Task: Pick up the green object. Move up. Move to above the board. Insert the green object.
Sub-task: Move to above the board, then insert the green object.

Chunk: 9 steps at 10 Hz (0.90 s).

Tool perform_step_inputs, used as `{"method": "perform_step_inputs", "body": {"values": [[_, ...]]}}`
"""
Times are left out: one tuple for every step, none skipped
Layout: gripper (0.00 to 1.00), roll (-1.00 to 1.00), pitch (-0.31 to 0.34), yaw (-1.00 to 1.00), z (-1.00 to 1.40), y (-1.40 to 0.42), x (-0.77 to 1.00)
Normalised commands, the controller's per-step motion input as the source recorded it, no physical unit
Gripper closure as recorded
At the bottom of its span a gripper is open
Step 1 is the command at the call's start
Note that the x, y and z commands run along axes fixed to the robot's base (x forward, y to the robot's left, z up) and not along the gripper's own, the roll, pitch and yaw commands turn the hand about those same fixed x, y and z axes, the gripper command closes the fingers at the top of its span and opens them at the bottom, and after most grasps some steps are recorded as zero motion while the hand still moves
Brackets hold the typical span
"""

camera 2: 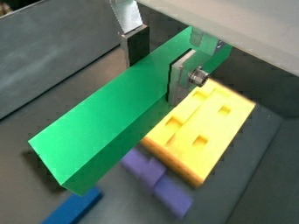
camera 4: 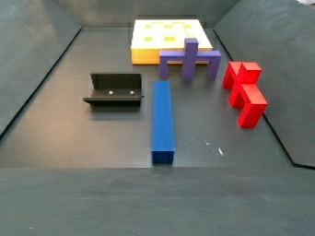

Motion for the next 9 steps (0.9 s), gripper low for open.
{"method": "perform_step_inputs", "body": {"values": [[1.00, 0.02, 0.169, 0.01, 0.18, -1.40, 0.39], [1.00, 0.01, 0.169, 0.01, 0.19, -1.40, 0.42], [1.00, 0.01, 0.164, 0.01, 0.14, -0.99, 0.33], [1.00, 0.02, 0.146, 0.01, 0.10, -0.65, 0.24], [1.00, 0.02, 0.111, 0.01, 0.06, -0.32, 0.14], [1.00, 0.03, 0.092, 0.01, 0.05, -0.24, 0.11], [1.00, -0.09, -0.181, 0.00, -0.69, -0.06, -0.21], [1.00, 0.00, -0.196, 0.00, -0.87, -0.25, -0.27], [1.00, 0.09, -0.179, 0.00, -0.91, -0.34, -0.33]]}}
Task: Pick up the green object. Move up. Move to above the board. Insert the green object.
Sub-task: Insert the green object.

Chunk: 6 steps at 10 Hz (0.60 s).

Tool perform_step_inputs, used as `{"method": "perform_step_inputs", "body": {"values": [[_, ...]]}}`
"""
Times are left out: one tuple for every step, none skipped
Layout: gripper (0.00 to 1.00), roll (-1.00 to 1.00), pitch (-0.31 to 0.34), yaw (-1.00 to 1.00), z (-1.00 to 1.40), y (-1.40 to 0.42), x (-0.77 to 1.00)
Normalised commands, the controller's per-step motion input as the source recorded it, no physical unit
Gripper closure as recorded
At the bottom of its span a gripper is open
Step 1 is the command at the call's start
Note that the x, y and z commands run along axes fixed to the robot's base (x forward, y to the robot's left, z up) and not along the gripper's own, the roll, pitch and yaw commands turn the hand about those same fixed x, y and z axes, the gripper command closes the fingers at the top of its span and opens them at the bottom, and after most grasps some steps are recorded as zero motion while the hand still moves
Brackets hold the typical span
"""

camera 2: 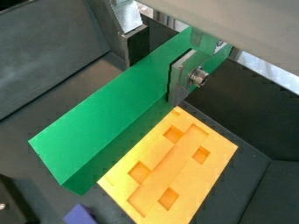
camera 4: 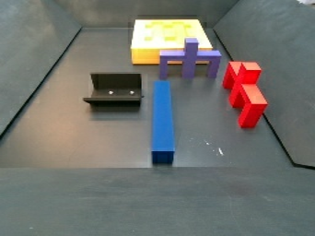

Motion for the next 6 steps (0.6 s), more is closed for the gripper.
{"method": "perform_step_inputs", "body": {"values": [[1.00, 0.07, -0.161, 0.00, -0.93, -0.33, -0.29], [1.00, 0.04, -0.126, 0.03, -1.00, -0.22, -0.21], [1.00, 0.03, -0.134, 0.08, -0.99, -0.14, -0.19], [1.00, 0.00, -0.106, 0.07, -1.00, -0.03, -0.06], [1.00, -0.06, -0.057, 0.02, -1.00, 0.00, 0.00], [1.00, 0.00, -0.017, 0.04, -1.00, 0.00, 0.01]]}}
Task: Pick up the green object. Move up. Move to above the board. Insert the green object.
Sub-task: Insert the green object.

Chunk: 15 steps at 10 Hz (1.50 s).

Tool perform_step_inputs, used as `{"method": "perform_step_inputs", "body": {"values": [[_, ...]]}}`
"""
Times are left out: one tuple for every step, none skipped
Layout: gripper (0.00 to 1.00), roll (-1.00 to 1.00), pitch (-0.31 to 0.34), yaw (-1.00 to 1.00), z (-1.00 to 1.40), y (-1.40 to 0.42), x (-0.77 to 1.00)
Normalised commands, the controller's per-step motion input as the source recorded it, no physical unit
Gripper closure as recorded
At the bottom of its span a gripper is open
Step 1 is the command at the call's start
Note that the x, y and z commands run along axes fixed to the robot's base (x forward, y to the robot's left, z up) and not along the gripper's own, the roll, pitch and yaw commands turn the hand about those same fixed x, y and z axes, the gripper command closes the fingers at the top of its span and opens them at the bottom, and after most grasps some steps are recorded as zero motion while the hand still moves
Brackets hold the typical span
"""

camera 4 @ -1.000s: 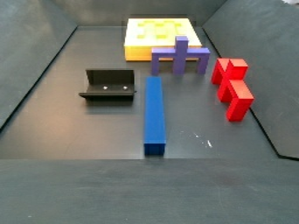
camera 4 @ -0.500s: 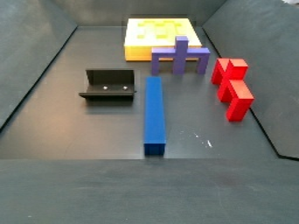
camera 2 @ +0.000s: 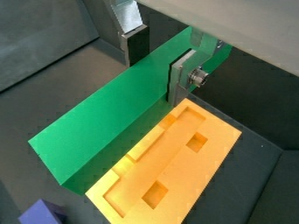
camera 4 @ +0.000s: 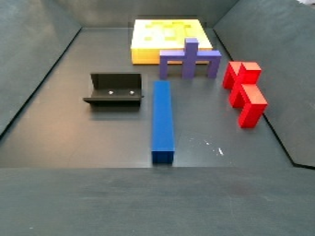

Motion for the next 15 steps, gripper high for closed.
{"method": "perform_step_inputs", "body": {"values": [[1.00, 0.06, -0.054, 0.05, -1.00, -0.09, 0.00], [1.00, 0.31, 0.000, 0.00, -0.77, -0.24, 0.01], [1.00, 0.32, 0.000, 0.00, -0.75, -0.22, 0.03], [1.00, 0.14, 0.000, 0.09, -0.85, -0.04, 0.00], [1.00, 0.04, -0.086, 0.14, -0.79, -0.03, 0.00], [1.00, 0.06, -0.141, 0.10, -0.79, -0.05, 0.00], [1.00, 0.01, -0.041, 0.12, -0.72, 0.00, 0.00], [1.00, 0.00, -0.070, 0.10, -0.69, 0.00, 0.00], [1.00, 0.00, -0.147, 0.05, -0.68, -0.01, 0.00], [1.00, 0.03, -0.164, 0.03, -0.50, -0.04, 0.02], [1.00, 0.04, -0.200, 0.00, -0.47, -0.06, 0.03], [1.00, 0.10, -0.196, 0.00, -0.41, -0.07, 0.05], [1.00, 0.15, -0.159, 0.03, -0.29, 0.00, 0.00], [1.00, 0.17, -0.111, 0.05, -0.25, -0.02, 0.00], [1.00, 0.20, -0.070, 0.07, -0.22, 0.00, 0.00]]}}
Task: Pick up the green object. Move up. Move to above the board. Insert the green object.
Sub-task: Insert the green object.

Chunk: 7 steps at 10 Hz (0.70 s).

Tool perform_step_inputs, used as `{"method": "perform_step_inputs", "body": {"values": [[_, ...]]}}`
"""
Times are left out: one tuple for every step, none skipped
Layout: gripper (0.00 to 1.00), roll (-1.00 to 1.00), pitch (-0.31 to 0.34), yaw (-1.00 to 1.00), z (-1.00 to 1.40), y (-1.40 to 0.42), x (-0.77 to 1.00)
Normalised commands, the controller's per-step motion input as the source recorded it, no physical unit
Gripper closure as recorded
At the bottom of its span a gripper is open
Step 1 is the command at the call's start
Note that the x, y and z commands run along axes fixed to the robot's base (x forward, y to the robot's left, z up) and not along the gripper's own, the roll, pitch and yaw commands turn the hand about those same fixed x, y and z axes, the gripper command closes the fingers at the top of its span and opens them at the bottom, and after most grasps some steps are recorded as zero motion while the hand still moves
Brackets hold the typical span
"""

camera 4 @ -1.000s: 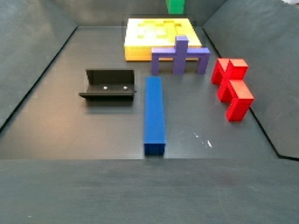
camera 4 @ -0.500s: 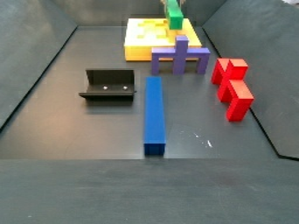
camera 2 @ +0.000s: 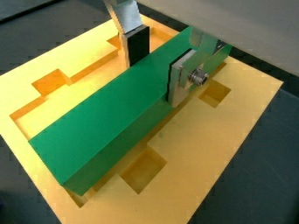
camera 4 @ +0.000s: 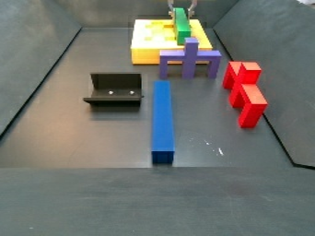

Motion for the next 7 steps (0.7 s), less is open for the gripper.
{"method": "perform_step_inputs", "body": {"values": [[1.00, 0.15, -0.053, 0.07, -0.20, 0.00, 0.00], [1.00, 0.09, -0.036, 0.06, -0.19, 0.00, 0.05], [1.00, 0.06, -0.033, 0.07, -0.21, 0.00, 0.04], [1.00, 0.00, -0.027, 0.00, -0.30, 0.06, 0.00], [1.00, 0.00, -0.011, 0.00, -0.26, 0.03, 0.02], [1.00, 0.01, 0.000, 0.00, -0.18, 0.13, 0.08], [1.00, 0.00, 0.006, 0.00, -0.07, 0.17, 0.10]]}}
